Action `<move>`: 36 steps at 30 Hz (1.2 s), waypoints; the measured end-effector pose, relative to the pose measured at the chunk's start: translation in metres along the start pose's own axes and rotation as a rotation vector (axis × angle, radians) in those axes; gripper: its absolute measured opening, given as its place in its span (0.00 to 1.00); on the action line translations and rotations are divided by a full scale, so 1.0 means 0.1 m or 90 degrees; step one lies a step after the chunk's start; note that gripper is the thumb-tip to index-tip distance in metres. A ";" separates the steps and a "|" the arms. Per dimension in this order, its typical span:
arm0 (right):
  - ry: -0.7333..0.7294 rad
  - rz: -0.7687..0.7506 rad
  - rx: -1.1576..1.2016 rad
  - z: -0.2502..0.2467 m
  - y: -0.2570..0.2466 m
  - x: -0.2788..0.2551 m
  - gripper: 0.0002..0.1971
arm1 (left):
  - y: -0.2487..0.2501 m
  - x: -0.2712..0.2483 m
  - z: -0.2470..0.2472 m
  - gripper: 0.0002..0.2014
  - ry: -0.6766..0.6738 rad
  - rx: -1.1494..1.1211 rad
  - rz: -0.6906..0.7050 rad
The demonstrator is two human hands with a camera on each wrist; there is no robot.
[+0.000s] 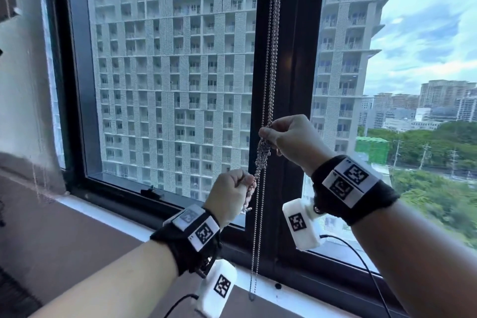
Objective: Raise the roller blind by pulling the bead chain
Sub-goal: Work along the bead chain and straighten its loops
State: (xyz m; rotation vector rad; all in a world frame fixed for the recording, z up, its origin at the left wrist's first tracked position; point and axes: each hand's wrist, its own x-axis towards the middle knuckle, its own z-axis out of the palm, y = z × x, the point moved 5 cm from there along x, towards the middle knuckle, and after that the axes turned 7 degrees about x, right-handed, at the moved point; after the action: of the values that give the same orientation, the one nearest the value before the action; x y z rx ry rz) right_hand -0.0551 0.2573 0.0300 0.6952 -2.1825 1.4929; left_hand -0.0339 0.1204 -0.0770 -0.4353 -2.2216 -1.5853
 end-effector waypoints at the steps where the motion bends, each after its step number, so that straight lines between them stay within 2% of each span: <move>1: 0.000 -0.003 0.008 0.00 0.01 0.00 0.17 | -0.03 -0.02 0.02 0.12 0.000 -0.014 -0.008; 4: 0.007 -0.013 0.005 -0.01 0.04 0.01 0.16 | -0.06 -0.05 0.06 0.14 0.014 -0.082 -0.031; 6: 0.010 -0.018 -0.002 0.00 0.07 0.01 0.14 | 0.00 -0.05 0.08 0.16 0.004 -0.115 -0.013; 10: 0.018 -0.022 -0.018 0.01 0.12 0.01 0.13 | 0.10 0.00 0.09 0.11 0.020 -0.100 0.033; 17: 0.016 -0.039 0.015 0.04 0.15 0.00 0.09 | 0.22 0.12 0.15 0.05 0.040 -0.304 -0.040; 20: 0.013 -0.043 0.027 0.03 0.14 -0.03 0.10 | 0.24 0.10 0.18 0.07 0.058 -0.272 -0.027; 23: -0.009 -0.026 0.113 0.02 0.14 -0.06 0.10 | 0.20 0.04 0.21 0.14 0.073 -0.204 -0.022; 26: -0.001 -0.028 0.110 0.04 0.16 -0.08 0.09 | 0.15 0.00 0.26 0.17 0.069 -0.242 -0.021; 28: -0.006 -0.035 0.102 0.05 0.15 -0.10 0.09 | 0.14 -0.01 0.28 0.17 0.059 -0.267 -0.024; 30: -0.051 -0.035 0.114 0.07 0.14 -0.15 0.10 | 0.13 -0.02 0.29 0.14 0.048 -0.273 -0.030; 33: -0.152 -0.038 0.087 0.15 0.17 -0.22 0.20 | 0.08 -0.03 0.30 0.13 0.036 -0.255 -0.038; 36: -0.135 -0.076 0.048 0.17 0.23 -0.20 0.18 | 0.04 -0.02 0.30 0.14 0.041 -0.226 -0.045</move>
State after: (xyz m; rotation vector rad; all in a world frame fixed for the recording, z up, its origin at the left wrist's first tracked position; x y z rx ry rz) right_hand -0.0537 0.2520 -0.0043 1.0337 -2.2003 1.5050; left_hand -0.0342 0.1503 -0.0834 -0.3979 -1.9286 -2.0097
